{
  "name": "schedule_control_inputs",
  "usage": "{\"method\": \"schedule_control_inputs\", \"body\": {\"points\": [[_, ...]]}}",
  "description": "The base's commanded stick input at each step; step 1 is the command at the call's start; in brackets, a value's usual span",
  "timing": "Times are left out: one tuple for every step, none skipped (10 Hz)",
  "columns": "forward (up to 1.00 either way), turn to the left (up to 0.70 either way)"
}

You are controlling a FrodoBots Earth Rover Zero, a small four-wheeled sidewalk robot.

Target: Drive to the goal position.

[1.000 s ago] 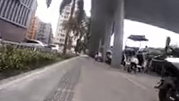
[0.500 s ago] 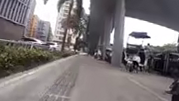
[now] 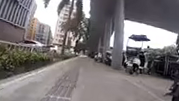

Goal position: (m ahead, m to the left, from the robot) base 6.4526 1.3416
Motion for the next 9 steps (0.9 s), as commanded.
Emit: {"method": "schedule_control_inputs", "body": {"points": [[0.7, 0.0], [0.7, 0.0], [0.35, 0.0], [0.07, 0.0], [0.52, 0.0], [0.7, 0.0], [0.7, 0.0], [0.7, 0.0], [0.7, 0.0]]}}
